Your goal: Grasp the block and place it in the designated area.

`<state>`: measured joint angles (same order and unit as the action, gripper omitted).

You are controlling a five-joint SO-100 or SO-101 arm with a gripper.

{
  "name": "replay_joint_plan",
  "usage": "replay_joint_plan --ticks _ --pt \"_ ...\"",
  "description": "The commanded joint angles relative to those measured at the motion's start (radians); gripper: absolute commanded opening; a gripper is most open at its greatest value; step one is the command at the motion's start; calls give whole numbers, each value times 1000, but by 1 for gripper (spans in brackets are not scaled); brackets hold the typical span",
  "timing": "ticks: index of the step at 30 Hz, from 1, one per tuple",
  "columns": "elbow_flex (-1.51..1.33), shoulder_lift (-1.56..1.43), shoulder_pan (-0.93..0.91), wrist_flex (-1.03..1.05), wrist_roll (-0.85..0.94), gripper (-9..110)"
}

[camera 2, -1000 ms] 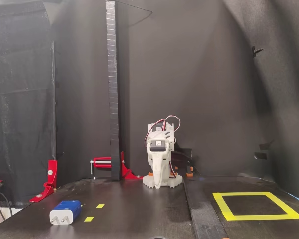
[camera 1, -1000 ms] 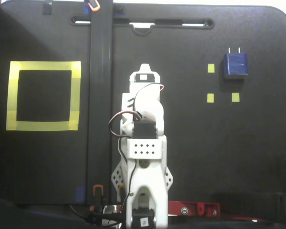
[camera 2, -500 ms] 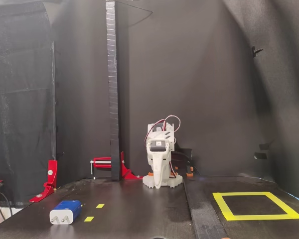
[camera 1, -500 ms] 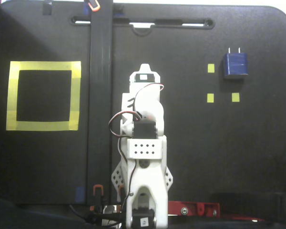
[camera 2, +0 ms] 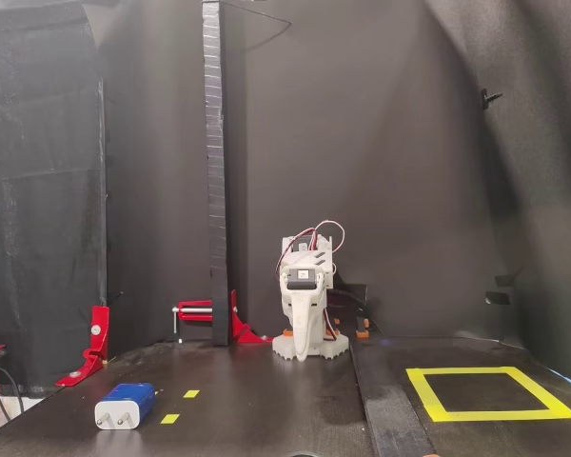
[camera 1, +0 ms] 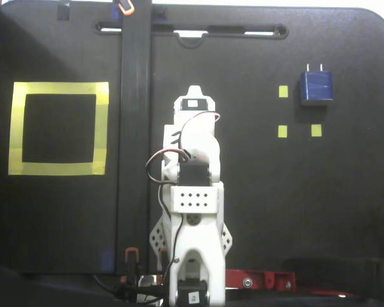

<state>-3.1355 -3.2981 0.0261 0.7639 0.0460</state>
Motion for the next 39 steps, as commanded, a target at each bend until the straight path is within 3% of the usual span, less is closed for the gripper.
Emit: replay_joint_plan --ticks 1,27,39 --pt "-6 -9 3 5 2 0" --pt "-6 -9 -6 -8 8 0" --pt "-6 -9 -6 -321 21 0"
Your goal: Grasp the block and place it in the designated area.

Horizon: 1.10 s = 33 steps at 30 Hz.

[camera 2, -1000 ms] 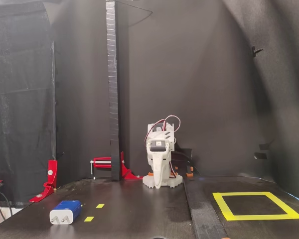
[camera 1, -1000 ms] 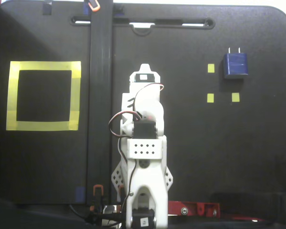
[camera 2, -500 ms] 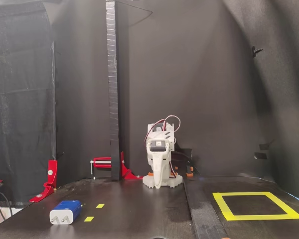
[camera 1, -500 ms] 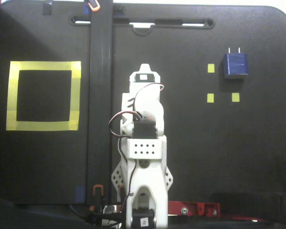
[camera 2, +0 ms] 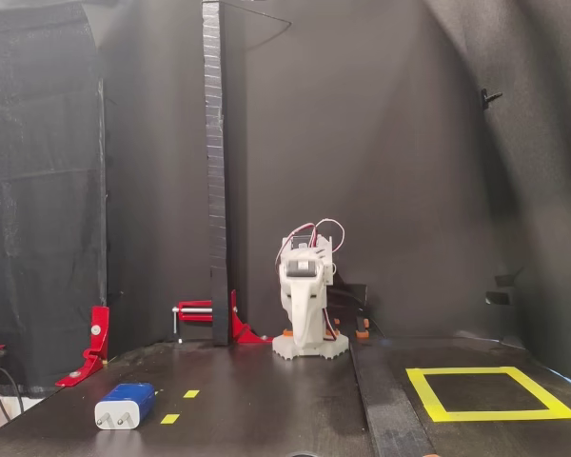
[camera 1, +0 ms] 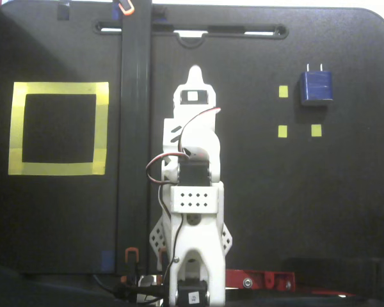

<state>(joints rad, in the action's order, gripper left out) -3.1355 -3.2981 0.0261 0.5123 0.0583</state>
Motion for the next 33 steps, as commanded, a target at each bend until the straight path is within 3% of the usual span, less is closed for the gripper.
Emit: replay_joint_plan --ticks 1,20,33 --pt "-6 -9 -6 -100 9 0" --pt "-6 -9 -8 -538 11 0" --pt "-6 -9 -21 -546 11 0"
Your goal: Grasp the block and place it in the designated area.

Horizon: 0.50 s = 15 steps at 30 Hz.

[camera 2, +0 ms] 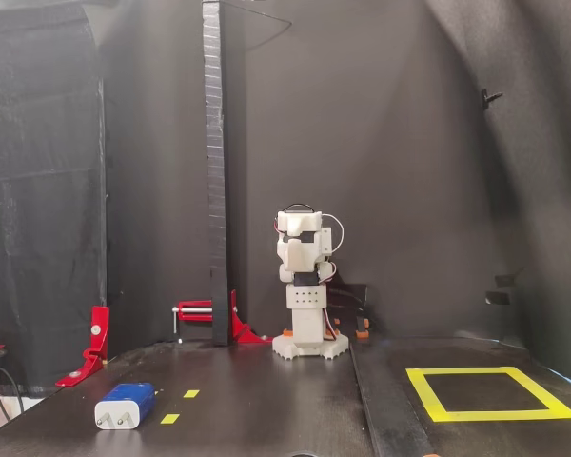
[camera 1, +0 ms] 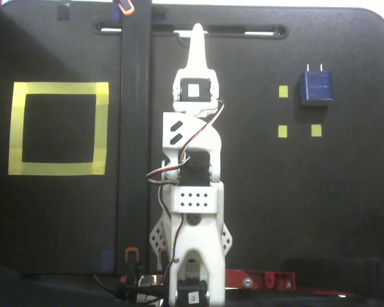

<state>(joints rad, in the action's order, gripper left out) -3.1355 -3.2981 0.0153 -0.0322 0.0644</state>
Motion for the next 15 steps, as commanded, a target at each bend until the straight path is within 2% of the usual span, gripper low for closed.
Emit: replay_joint_plan --ticks 1,15 --pt "-6 -9 -18 -2 5 0" --pt "-6 -8 -334 72 3 0"
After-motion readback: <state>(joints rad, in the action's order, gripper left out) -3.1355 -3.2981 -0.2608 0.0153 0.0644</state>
